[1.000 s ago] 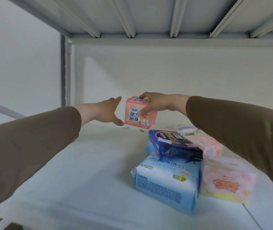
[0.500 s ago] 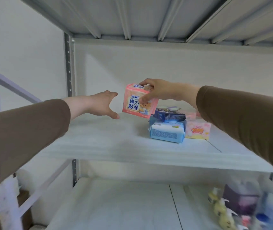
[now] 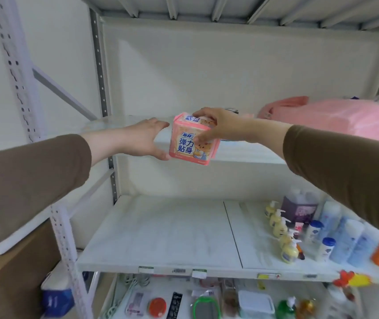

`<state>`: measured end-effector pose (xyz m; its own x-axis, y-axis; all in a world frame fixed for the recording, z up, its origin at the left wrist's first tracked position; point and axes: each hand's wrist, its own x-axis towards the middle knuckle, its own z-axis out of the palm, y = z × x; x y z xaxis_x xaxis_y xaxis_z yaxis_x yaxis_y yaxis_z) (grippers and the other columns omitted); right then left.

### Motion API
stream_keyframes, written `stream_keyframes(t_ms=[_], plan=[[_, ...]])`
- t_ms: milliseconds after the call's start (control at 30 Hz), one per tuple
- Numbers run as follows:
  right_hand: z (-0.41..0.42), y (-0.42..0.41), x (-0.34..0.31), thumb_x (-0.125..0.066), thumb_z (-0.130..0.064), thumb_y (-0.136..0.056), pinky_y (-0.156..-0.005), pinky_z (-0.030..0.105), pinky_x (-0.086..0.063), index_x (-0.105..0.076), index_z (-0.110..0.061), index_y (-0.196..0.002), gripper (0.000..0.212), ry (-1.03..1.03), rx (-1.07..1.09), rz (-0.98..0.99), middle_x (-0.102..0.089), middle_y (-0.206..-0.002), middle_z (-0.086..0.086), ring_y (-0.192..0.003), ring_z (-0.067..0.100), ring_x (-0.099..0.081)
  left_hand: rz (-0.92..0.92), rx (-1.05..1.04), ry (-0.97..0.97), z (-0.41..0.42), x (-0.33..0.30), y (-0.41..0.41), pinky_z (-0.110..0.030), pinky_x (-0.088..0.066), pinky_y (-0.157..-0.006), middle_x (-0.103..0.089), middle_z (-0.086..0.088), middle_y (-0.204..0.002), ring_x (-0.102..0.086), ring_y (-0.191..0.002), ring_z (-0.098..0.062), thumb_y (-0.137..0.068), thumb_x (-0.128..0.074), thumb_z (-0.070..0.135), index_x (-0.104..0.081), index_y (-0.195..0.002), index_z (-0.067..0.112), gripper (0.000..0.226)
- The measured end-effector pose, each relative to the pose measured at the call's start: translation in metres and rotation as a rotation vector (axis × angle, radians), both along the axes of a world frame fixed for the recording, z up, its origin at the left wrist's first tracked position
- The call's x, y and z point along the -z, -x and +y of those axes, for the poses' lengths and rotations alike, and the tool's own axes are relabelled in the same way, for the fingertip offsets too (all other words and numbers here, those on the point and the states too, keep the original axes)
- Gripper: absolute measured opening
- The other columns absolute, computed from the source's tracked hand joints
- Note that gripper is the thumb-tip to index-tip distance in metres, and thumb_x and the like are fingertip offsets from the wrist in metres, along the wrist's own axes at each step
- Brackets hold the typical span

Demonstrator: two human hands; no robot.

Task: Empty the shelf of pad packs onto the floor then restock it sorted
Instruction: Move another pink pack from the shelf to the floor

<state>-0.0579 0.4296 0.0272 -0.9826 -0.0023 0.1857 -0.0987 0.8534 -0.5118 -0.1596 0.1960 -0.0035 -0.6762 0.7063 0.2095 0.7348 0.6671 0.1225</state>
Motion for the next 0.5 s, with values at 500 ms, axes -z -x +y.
stream_keyframes(t_ms=[500], plan=[[-0.015,-0.129,0.270,-0.086,-0.043,-0.069,-0.092,0.041,-0.054,-0.045,-0.036,-0.140,0.082,0.007,0.073,-0.263,-0.053,-0.130,0.000,-0.108,0.021,-0.058,-0.351,0.012,0.138,-0.020,0.257,-0.133,-0.038,-0.021,-0.119,-0.018,-0.007,-0.160,-0.016,-0.147,-0.025,-0.073,-0.080,0.051,-0.015,-0.156,0.013,0.112]])
